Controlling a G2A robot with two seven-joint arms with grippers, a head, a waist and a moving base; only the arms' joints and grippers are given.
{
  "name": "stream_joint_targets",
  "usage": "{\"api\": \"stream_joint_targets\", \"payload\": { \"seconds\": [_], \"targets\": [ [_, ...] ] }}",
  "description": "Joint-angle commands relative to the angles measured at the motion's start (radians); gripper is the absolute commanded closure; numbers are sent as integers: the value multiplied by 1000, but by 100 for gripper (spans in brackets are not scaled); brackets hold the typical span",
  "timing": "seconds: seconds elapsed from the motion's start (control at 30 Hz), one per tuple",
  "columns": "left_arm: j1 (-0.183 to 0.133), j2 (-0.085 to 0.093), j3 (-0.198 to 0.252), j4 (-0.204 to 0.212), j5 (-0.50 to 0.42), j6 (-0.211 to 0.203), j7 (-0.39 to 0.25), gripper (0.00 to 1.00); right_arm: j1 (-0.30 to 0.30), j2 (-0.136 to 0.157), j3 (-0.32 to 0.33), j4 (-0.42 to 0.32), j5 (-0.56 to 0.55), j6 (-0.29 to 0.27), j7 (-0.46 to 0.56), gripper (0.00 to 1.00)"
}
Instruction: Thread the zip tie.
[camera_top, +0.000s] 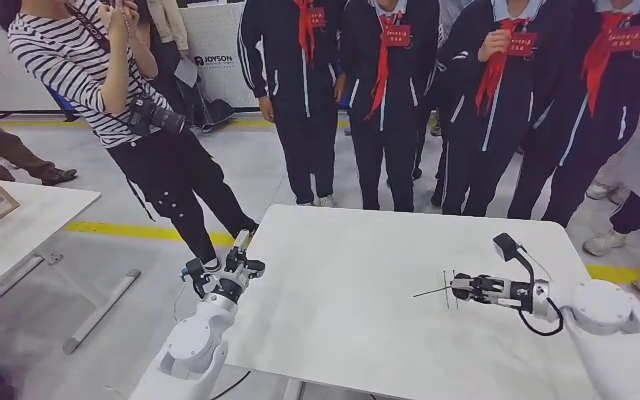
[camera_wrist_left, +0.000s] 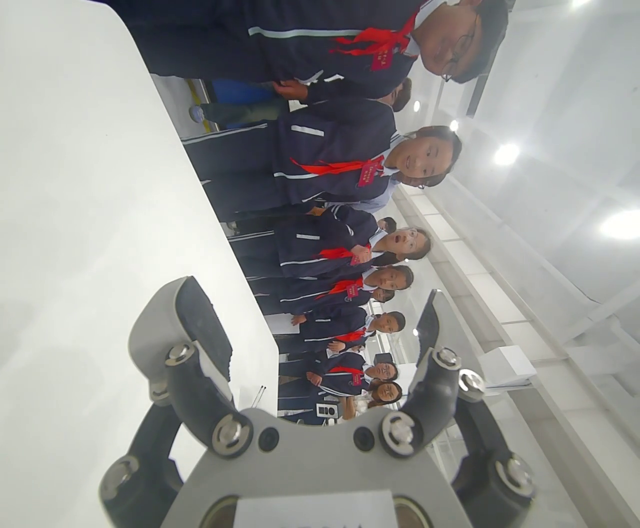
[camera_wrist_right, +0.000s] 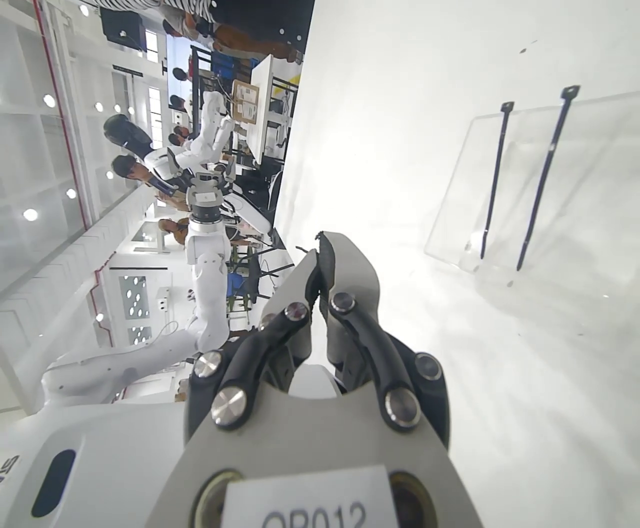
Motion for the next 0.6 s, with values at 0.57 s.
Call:
{"api": "stream_joint_targets", "payload": {
  "seconds": [0.57],
  "targets": [
    [0,0,0,0,0,0,0,0,-130,-36,-80,-120,130,-139,-246,100]
  ]
}}
